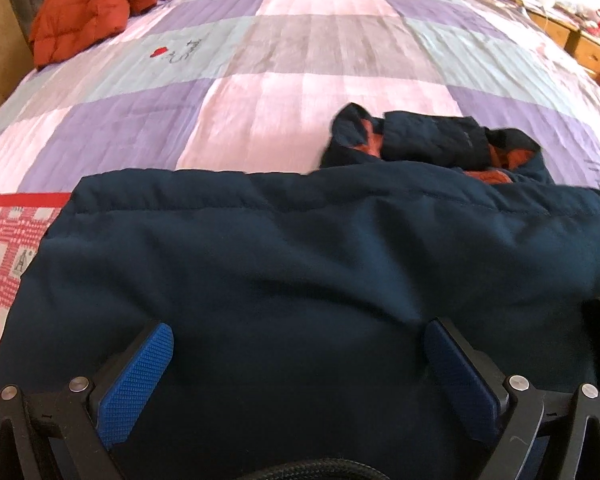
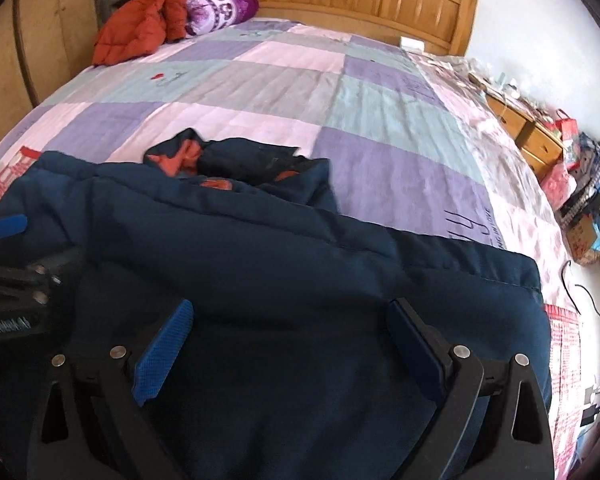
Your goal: Fold large clothes
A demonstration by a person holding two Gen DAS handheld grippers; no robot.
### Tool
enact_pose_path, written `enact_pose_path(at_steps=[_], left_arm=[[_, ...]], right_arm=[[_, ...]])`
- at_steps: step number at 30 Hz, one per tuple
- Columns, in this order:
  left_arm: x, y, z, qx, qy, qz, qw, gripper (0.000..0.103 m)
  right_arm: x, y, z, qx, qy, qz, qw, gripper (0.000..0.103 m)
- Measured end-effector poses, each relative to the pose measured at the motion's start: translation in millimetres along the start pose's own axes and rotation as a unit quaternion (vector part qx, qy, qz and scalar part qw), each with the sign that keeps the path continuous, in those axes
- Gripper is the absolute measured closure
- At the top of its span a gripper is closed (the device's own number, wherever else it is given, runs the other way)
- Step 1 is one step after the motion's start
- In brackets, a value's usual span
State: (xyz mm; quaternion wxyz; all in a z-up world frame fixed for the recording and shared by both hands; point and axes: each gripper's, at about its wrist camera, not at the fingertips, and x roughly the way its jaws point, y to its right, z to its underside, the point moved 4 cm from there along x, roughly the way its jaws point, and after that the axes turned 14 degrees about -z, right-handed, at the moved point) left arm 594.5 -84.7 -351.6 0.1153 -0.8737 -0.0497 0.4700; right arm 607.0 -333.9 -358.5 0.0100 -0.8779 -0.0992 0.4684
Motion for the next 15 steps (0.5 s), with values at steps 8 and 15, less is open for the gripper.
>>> enact_pose_path(at_steps=[8,15], left_arm=[[33,-79,-1,-0.047,-0.025,-0.044,0.9976,0.0],[67,-154,10,-0.103,-0.078,-0.069,0.9892,0.0]], right_arm=[[-27,87,16,0.084,0.006,0.042,0.996,0.004],[-55,180,55,0.212,-0.002,0.054,0.976,0.004]])
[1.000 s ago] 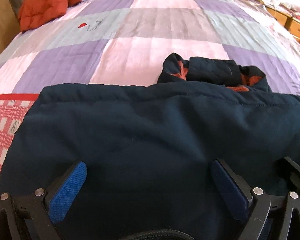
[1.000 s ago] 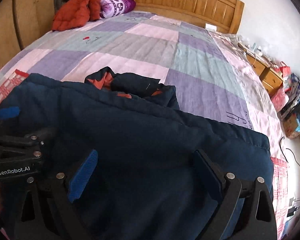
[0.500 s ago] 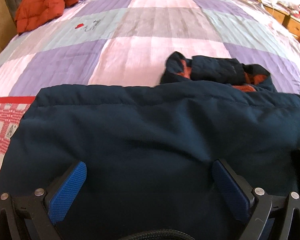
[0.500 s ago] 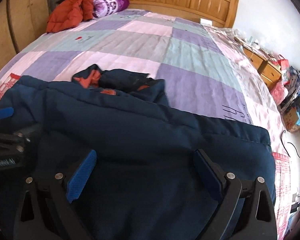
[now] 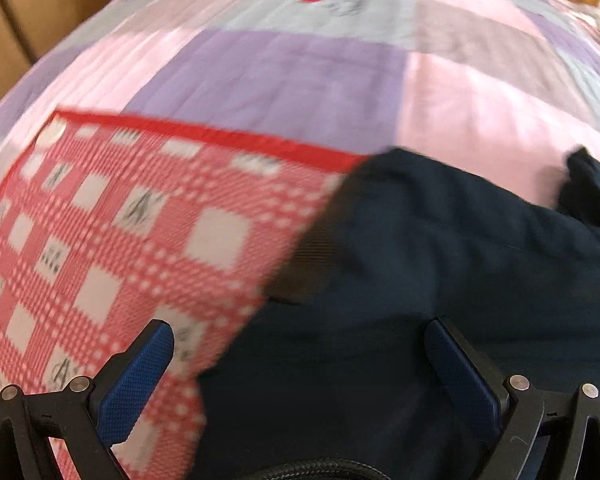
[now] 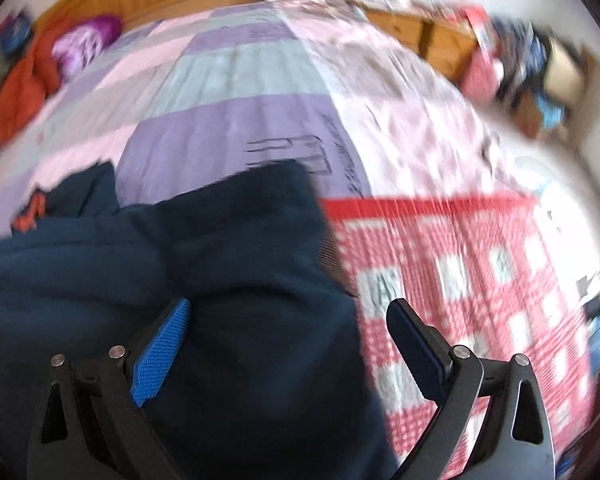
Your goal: Fold large clothes
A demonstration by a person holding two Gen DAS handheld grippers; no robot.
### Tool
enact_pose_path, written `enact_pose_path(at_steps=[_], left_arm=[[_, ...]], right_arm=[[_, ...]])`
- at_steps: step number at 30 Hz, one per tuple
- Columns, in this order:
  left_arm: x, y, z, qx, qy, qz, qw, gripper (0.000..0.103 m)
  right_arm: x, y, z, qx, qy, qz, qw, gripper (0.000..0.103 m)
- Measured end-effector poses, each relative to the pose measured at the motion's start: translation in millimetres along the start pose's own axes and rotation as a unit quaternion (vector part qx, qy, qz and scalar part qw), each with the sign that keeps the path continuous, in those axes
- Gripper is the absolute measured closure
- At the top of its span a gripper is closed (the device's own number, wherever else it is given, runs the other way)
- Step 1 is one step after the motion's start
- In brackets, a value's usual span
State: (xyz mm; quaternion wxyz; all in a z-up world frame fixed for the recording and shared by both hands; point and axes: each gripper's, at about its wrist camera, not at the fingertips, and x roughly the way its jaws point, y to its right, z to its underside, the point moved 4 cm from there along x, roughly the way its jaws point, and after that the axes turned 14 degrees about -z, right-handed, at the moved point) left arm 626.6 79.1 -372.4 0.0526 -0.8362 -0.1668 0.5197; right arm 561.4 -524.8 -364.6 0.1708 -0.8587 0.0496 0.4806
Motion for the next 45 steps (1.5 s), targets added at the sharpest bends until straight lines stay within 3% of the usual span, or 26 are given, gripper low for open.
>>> enact_pose_path(at_steps=[4,8,12,16,20,23,30,33,37,42,45], left_arm=[[-3,-11,4,-0.003,0.001,-0.001,1.0,0.0],[-50,-13,25,0.019,0.061,0.008,0.9979,0.0],[-120,19,82,0.075,0.129,0.051,0.9874,0.0],[-165,67,158,0.11,0.136,0.113,0.9781,0.0],[-173,96,211,0.135,0.126,0.128,0.9744,0.0],[-156,89,228,0.143,0.127,0.123,0.9738,0.0],[-104,7,204,0.099,0.117,0.04,0.9874,0.0],[-85,-26,196,0.081,0.1,0.029,0.9913,0.0],[-81,-40,195,0.096,0.107,0.006,0.9895,0.0],[-62,-80,195,0.032,0.065,-0.006,0.9974,0.0],[-51,-92,196,0.022,0.049,-0.01,0.9985,0.0]], right_arm=[[-15,-4,2,-0.046,0.011,0.028,0.998,0.004],[-51,-23,16,-0.08,0.056,0.031,0.995,0.005],[-90,-98,73,-0.183,0.083,-0.03,0.979,0.005],[-96,-177,151,-0.261,0.067,-0.091,0.959,0.005],[-79,-207,213,-0.319,0.024,-0.093,0.943,0.005],[-75,-174,220,-0.299,0.022,-0.064,0.952,0.005],[-100,-20,191,-0.182,0.037,0.021,0.982,0.004],[-106,26,188,-0.124,0.023,0.022,0.992,0.004],[-108,37,192,-0.131,0.013,0.029,0.991,0.004],[-112,41,197,-0.114,0.018,0.037,0.993,0.004],[-108,42,192,-0.116,0.014,0.042,0.992,0.004]])
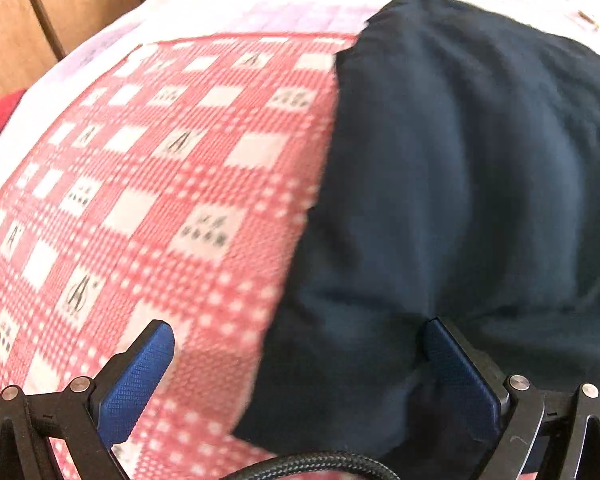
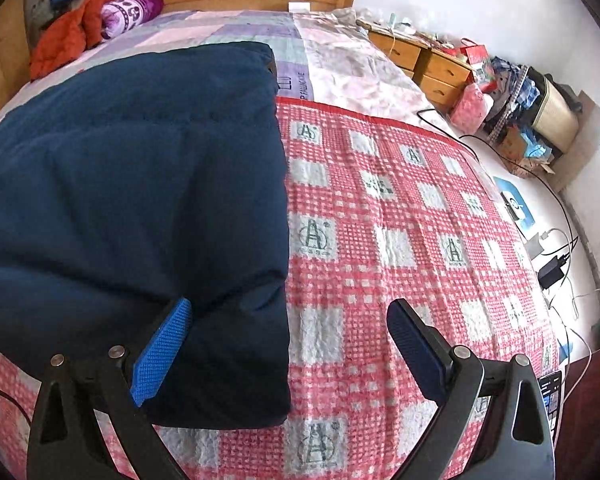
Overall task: Fold large clothes
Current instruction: 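Press both open tools along the jacket's folded edge to flatten it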
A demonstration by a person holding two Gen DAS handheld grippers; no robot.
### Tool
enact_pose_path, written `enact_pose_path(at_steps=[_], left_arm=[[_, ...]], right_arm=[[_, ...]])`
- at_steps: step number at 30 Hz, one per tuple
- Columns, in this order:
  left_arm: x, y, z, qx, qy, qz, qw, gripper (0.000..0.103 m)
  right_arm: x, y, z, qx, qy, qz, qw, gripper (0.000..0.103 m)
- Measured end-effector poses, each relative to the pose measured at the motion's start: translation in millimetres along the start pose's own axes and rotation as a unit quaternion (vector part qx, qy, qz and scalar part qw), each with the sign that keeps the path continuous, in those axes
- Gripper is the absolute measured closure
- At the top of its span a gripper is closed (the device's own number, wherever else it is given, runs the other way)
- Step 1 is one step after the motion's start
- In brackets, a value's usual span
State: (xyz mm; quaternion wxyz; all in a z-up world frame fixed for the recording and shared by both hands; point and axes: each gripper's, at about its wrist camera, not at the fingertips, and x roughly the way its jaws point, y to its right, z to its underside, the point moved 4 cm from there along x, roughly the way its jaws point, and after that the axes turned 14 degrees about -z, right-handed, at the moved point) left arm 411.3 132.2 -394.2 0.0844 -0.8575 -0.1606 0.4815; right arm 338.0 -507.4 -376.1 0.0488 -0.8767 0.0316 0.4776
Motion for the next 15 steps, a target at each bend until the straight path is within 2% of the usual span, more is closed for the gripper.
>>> enact_pose_path(at_steps=[8,11,15], left_arm=[[6,-24,6,-0.009,-0.014,-0.013,0.9998,0.0],[-6,-33,27,-0.006,-0.018,-0.026,0.9995,0.0],[-11,-44,33,-0.011,-0.025,-0.04,0.9988,0.0]], right_arm=[[-8,-13,-5,-0.016,-0.009,0.026,1.0,0.004],[-19,-10,2,-0.007,-0.012,0.037,0.999,0.004],[-35,-19,5,-0.016,-0.009,0.062,0.998,0.004]])
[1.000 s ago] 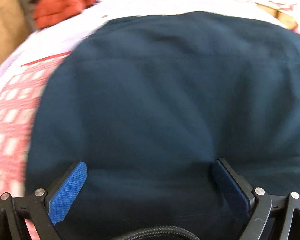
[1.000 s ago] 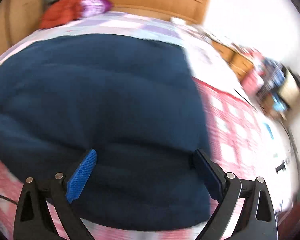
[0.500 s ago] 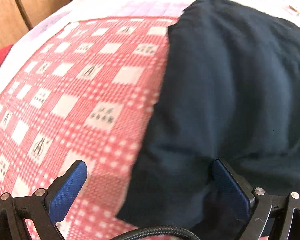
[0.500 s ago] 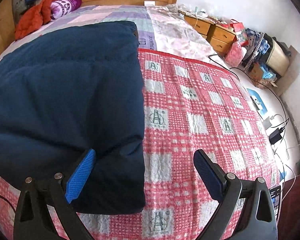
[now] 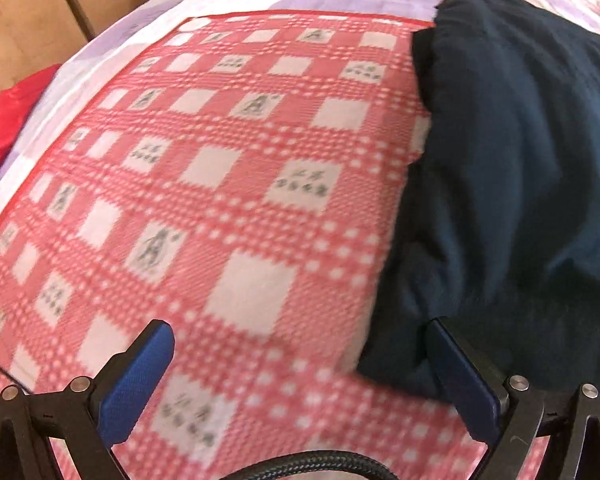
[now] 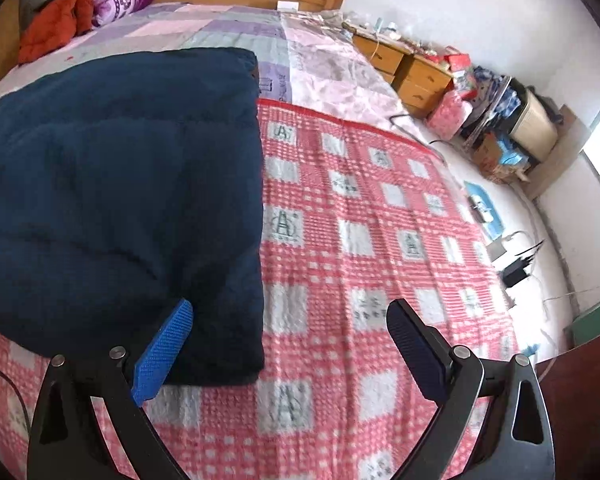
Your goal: Fold large clothes
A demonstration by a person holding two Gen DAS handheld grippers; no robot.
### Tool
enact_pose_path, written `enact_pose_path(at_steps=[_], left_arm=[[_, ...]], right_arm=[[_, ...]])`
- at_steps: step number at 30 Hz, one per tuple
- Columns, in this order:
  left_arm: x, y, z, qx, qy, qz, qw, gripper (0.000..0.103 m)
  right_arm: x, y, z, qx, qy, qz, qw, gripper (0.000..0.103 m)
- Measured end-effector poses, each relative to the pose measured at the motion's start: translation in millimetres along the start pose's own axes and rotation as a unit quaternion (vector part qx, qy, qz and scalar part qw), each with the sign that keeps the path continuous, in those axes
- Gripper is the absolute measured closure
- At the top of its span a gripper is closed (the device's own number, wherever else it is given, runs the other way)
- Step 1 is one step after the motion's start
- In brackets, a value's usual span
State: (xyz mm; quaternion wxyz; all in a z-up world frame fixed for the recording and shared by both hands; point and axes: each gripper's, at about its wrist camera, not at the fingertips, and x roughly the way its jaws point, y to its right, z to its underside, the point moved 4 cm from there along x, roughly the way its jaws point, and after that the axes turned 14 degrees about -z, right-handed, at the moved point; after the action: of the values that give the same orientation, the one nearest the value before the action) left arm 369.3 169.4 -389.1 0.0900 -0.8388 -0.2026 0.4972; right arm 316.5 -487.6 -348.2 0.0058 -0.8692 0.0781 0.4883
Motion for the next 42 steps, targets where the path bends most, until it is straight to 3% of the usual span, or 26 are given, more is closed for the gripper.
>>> enact_pose_path(at_steps=[4,10,15,20,27,30,33,39,42], left_arm=[[-35,20,3,0.018,0.036,0.032,0.9987,0.0],[-80,101,-10,0.06,0.075,0.114,0.9888,0.0],[-90,163,-59,0.079,0.083,0.166,0.9794,0.0],[-70,207,-119,0.084,0.056,0.178,0.9788,0.0],[-27,234,-186,0.1,0.037,0.151,0.9827,0.0],[-9,223,-203,0.088,0.031,0.139,0.9859,0.0],[16,201,-215,0.054,0.01,0.129,0.9901,0.0],[50,169,-223,0.022,-0.019,0.099,0.9947,0.0],[66,161,-223,-0.008,-0.049,0.109,0.9928,0.0]], right_arm=[[-22,-39,-10,-0.039,0.037,-0.016,0.998,0.004],[-7,-160,-41,-0.14,0.045,-0.115,0.982,0.004],[18,-236,-87,-0.177,0.036,-0.179,0.967,0.004],[54,-267,-150,-0.184,0.029,-0.178,0.966,0.004],[108,-250,-211,-0.163,0.0,-0.179,0.97,0.004],[121,-206,-227,-0.132,0.005,-0.14,0.981,0.004],[137,-151,-236,-0.064,-0.006,-0.134,0.989,0.004],[141,-79,-231,-0.008,-0.007,-0.093,0.996,0.004],[144,-48,-225,0.032,-0.013,-0.091,0.995,0.004]])
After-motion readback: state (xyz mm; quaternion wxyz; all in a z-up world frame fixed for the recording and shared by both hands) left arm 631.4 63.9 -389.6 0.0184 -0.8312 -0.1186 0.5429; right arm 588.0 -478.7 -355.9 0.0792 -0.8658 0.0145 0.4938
